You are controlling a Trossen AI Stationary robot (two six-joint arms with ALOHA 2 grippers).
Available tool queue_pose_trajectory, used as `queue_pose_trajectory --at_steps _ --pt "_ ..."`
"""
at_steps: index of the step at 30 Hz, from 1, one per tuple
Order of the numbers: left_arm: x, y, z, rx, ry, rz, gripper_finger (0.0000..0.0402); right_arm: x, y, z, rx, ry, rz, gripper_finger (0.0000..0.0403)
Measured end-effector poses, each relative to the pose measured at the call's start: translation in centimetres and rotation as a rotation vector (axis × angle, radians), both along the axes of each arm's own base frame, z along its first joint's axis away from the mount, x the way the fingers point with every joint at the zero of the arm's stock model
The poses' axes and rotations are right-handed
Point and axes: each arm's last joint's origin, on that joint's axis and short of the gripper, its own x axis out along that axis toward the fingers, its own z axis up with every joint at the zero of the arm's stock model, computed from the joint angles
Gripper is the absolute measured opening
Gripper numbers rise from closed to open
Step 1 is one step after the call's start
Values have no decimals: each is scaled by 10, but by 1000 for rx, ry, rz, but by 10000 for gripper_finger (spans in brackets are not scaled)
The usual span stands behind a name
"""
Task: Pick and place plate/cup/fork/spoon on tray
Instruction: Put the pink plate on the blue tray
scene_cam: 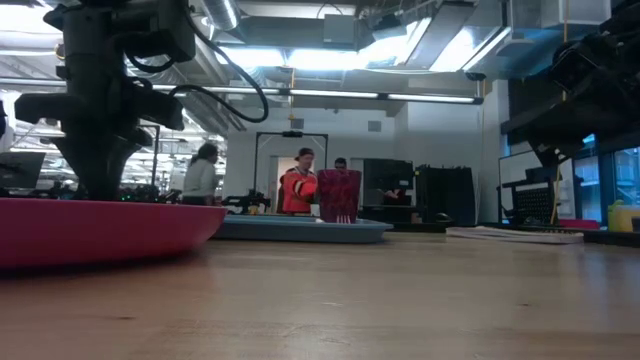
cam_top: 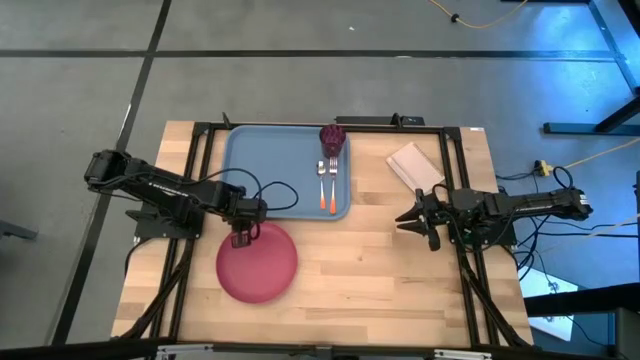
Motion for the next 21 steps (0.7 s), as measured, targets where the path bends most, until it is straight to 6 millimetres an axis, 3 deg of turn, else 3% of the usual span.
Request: queue_pose_trajectory --at_steps 8,21 --pt "0 -2 0 -28 12 -158 69 0 0 0 0 0 0 104" --pt "0 -1 0 -20 12 -164 69 0 0 0 0 0 0 104"
